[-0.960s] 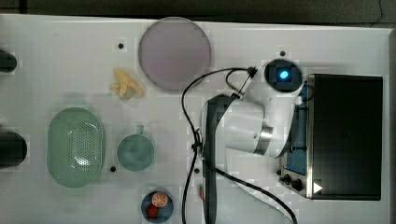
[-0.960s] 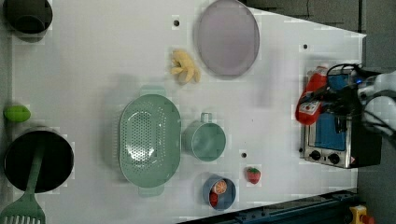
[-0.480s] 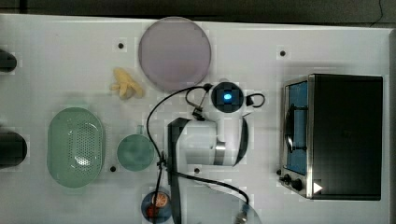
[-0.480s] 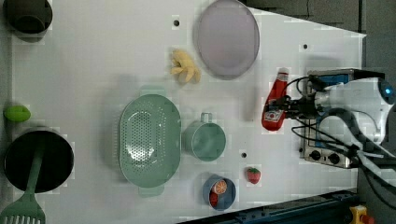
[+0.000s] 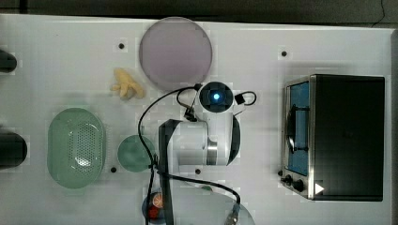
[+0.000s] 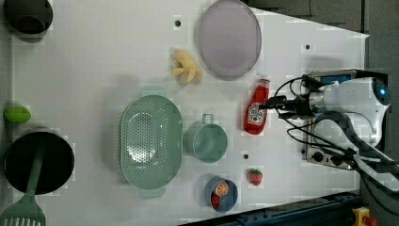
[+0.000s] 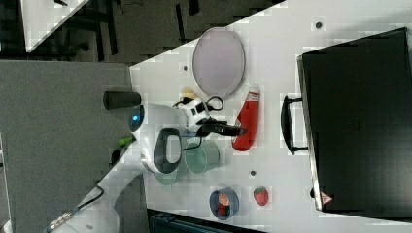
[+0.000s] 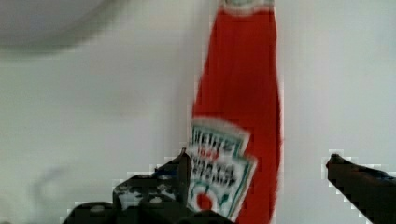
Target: Pick ketchup from strainer and place it on the table
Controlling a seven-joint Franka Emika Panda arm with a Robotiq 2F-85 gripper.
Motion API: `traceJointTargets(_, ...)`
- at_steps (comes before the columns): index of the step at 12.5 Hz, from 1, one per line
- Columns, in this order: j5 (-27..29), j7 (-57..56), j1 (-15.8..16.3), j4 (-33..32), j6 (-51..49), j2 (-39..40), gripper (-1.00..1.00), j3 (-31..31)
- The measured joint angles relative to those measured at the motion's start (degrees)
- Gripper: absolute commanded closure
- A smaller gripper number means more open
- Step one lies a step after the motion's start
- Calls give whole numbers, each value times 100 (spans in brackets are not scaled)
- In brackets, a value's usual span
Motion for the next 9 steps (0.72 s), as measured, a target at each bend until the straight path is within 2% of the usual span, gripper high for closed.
traceJointTargets(2, -14, 21, 20, 414, -428, -253, -100, -73)
traceJointTargets(9, 5, 1335, -47, 3189, -3044, -948, -100, -121)
